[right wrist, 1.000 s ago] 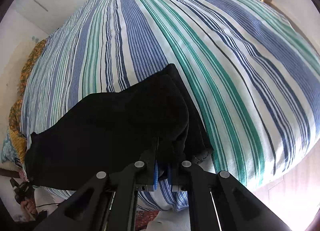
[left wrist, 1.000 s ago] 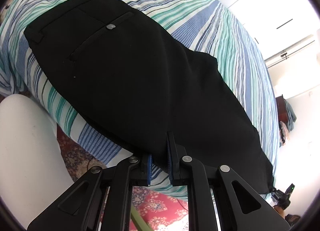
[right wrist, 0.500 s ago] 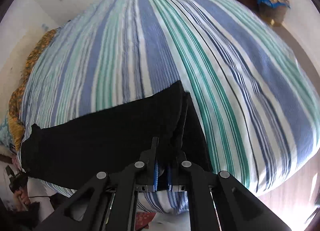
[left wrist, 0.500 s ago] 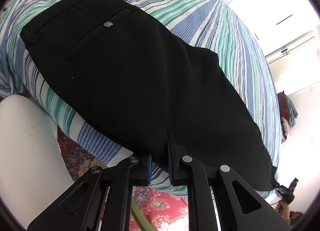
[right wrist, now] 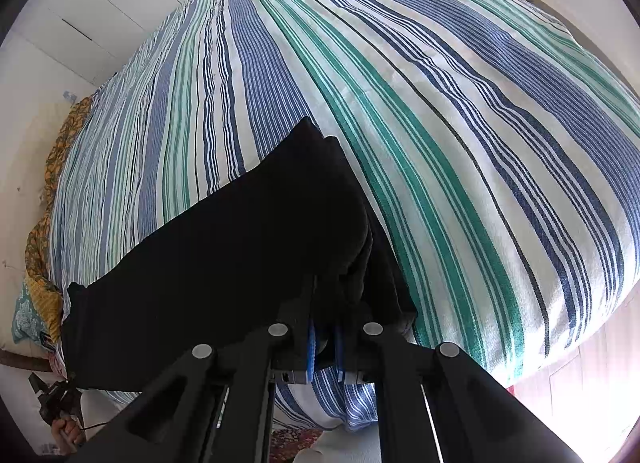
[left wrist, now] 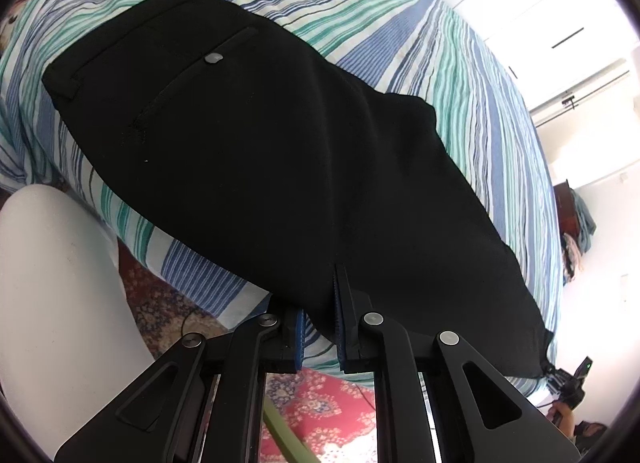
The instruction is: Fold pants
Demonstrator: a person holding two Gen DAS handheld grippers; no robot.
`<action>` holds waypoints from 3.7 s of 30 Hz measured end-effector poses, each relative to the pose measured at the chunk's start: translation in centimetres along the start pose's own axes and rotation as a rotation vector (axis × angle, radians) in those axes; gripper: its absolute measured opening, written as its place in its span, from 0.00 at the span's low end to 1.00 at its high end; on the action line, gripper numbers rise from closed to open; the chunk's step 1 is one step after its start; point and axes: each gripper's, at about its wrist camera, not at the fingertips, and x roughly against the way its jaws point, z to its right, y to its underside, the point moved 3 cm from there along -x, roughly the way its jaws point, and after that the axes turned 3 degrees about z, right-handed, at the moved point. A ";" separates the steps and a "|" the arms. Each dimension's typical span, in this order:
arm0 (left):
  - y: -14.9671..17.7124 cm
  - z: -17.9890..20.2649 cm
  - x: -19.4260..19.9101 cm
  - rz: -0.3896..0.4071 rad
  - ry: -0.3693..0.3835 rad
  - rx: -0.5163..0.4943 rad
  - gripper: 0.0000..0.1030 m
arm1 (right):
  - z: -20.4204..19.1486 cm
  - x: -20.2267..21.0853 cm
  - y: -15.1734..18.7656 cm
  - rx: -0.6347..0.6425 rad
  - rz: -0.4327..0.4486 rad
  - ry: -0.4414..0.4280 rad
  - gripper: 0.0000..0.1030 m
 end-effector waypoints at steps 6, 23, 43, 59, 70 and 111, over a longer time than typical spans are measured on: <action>-0.4 -0.1 -0.8 -0.028 -0.003 0.029 0.18 | -0.3 -0.2 0.0 0.006 -0.002 0.010 0.07; -3.3 3.7 7.4 0.238 -0.190 -0.214 0.72 | -3.4 9.9 3.9 0.066 0.438 0.239 1.00; -7.6 4.5 -6.5 0.129 -0.423 -0.461 0.72 | -5.0 6.6 3.9 0.189 0.319 0.261 1.00; -2.6 7.6 -1.3 0.128 -0.279 -0.406 0.72 | 3.2 7.7 1.0 -0.358 0.292 -0.286 1.00; -0.7 10.5 -2.4 0.081 -0.214 -0.404 0.72 | 2.4 2.9 3.1 -0.567 0.107 -0.365 0.99; 0.2 7.9 0.8 0.103 -0.079 -0.275 0.72 | -27.9 -1.5 6.5 -0.338 -0.081 -1.059 0.20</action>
